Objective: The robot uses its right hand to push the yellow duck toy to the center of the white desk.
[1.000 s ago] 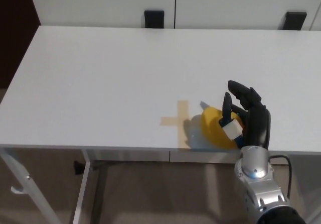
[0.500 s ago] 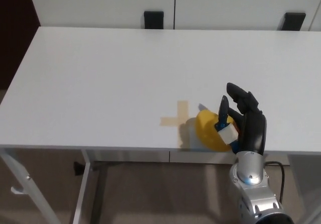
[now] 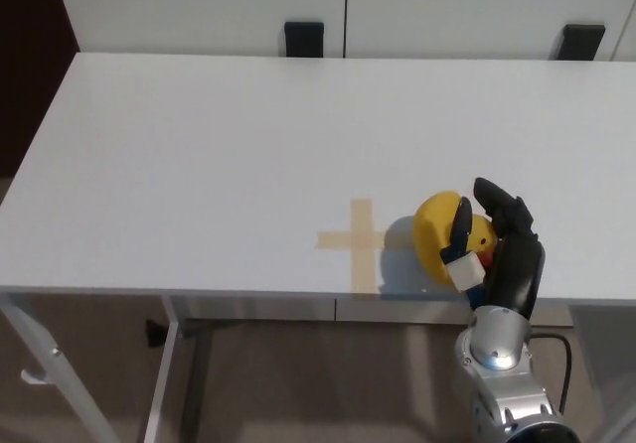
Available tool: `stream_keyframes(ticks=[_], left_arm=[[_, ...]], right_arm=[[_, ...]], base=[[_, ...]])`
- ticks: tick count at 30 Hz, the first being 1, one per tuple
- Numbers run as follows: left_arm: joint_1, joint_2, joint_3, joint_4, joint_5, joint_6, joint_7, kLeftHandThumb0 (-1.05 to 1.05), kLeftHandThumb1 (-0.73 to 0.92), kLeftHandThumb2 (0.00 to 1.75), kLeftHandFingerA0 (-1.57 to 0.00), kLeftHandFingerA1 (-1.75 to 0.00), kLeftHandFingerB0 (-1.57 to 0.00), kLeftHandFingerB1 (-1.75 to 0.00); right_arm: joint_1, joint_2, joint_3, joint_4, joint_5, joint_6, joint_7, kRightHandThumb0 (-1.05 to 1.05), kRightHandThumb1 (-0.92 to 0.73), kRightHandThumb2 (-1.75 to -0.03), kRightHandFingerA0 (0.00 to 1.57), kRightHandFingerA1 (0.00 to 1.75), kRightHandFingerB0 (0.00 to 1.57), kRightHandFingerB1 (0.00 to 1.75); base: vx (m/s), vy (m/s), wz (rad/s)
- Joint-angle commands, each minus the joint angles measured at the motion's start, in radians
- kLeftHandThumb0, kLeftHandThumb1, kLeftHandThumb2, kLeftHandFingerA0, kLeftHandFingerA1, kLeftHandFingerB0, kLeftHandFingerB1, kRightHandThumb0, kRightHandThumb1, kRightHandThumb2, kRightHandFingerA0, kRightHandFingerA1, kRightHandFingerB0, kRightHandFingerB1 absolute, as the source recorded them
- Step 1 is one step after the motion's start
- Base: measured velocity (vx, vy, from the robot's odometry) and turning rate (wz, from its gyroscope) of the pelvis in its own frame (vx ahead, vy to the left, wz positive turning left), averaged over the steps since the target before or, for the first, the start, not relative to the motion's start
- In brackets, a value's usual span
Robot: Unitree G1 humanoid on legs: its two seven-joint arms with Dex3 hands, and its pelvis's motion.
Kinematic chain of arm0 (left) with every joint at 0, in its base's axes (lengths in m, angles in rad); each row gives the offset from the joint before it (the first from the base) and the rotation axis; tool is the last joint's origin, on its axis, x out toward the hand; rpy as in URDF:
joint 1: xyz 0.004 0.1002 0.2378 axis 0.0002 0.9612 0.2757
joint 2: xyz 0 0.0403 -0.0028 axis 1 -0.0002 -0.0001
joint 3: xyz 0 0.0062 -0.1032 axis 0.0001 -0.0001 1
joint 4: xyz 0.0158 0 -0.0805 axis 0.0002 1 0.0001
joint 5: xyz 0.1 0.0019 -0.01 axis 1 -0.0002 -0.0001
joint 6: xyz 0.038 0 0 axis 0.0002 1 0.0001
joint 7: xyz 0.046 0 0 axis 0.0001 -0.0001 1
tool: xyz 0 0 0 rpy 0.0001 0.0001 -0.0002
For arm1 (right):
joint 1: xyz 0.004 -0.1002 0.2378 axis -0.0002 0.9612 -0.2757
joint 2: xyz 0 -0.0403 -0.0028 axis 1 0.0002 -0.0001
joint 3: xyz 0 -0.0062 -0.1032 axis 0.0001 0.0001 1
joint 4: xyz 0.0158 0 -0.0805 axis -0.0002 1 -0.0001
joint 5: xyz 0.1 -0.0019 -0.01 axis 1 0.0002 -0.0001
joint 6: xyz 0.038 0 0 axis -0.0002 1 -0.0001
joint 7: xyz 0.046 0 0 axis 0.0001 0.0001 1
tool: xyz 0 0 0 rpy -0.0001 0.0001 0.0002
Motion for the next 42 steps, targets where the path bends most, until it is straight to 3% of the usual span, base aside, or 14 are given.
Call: stream_keyframes(ticks=[1, 2, 8, 9, 27, 31, 32, 39, 40, 41, 42], left_arm=[[0.001, -0.002, -0.010, -0.002, 0.008, -0.071, -0.006, -0.04, 0.44, 1.05, -0.97, -0.97, -0.94, -0.98], [0.000, -0.003, -0.007, -0.002, 0.005, -0.071, -0.008, -0.05, 0.44, 1.04, -1.00, -1.00, -0.97, -0.99], [-0.001, -0.007, -0.001, -0.004, -0.006, -0.071, -0.012, -0.07, 0.46, 1.00, -0.98, -0.99, -0.95, -1.00], [-0.003, -0.007, -0.005, -0.003, -0.001, -0.072, -0.012, -0.04, 0.44, 1.07, -0.94, -0.96, -0.94, -0.98], [-0.018, -0.004, -0.004, -0.008, -0.007, -0.068, -0.025, -0.05, 0.42, 1.03, -0.99, -1.01, -0.96, -1.02], [-0.019, -0.002, -0.008, -0.006, -0.003, -0.066, -0.025, -0.07, 0.44, 1.02, -0.98, -0.99, -0.93, -1.00], [-0.020, -0.002, -0.008, -0.005, -0.003, -0.070, -0.027, -0.04, 0.43, 1.05, -0.97, -0.98, -0.94, -1.01], [-0.020, -0.004, -0.010, -0.009, -0.001, -0.064, -0.024, -0.06, 0.43, 1.01, -0.93, -0.96, -0.88, -0.99], [-0.019, -0.003, -0.009, -0.007, -0.002, -0.068, -0.028, -0.04, 0.41, 1.04, -0.94, -0.97, -0.90, -0.99], [-0.019, -0.003, -0.009, -0.006, -0.002, -0.068, -0.029, -0.04, 0.41, 1.04, -0.94, -0.97, -0.90, -0.99], [-0.020, -0.003, -0.011, -0.007, -0.001, -0.068, -0.028, -0.07, 0.42, 1.00, -0.97, -0.99, -0.91, -1.00]], right_arm=[[-0.078, 0.104, 0.008, 0.041, -0.013, -0.007, -0.094, -0.79, -0.89, -0.67, 0.16, 0.60, 0.37, 0.59], [-0.083, 0.106, 0.013, 0.041, -0.010, -0.012, -0.083, -0.79, -0.89, -0.67, 0.24, 0.61, 0.34, 0.54], [-0.094, 0.116, 0.023, 0.044, 0.006, -0.003, -0.056, -0.76, -0.91, -0.67, 0.26, 0.59, 0.32, 0.49], [-0.100, 0.120, 0.034, 0.046, 0.002, 0.003, -0.045, -0.82, -0.91, -0.67, 0.31, 0.67, 0.32, 0.50], [-0.113, 0.115, 0.160, 0.035, -0.049, 0.033, 0.002, -0.82, -0.88, -0.67, 0.33, 0.64, 0.35, 0.45], [-0.100, 0.109, 0.166, 0.034, -0.039, 0.041, 0.019, -0.84, -0.89, -0.67, 0.36, 0.70, 0.35, 0.47], [-0.095, 0.109, 0.169, 0.031, -0.038, 0.045, 0.021, -0.83, -0.89, -0.67, 0.31, 0.60, 0.33, 0.43], [-0.084, 0.131, 0.180, 0.016, -0.026, 0.074, 0.044, -0.85, -0.89, -0.67, 0.29, 0.55, 0.27, 0.39], [-0.087, 0.134, 0.192, 0.016, -0.035, 0.090, 0.047, -0.83, -0.90, -0.67, 0.38, 0.71, 0.29, 0.39], [-0.088, 0.134, 0.195, 0.015, -0.037, 0.094, 0.047, -0.83, -0.90, -0.67, 0.38, 0.71, 0.29, 0.39], [-0.091, 0.132, 0.205, 0.014, -0.045, 0.104, 0.054, -0.84, -0.92, -0.68, 0.30, 0.52, 0.31, 0.39]], base=[[0.00, 0.000, 0.00], [0.00, 0.000, 0.00], [0.00, 0.000, 0.00], [0.00, 0.000, 0.00], [0.00, 0.000, 0.00], [0.00, 0.000, 0.00], [0.00, 0.000, 0.00], [0.00, 0.000, 0.00], [0.00, 0.000, 0.00], [0.00, 0.000, 0.00], [0.00, 0.000, 0.00]])
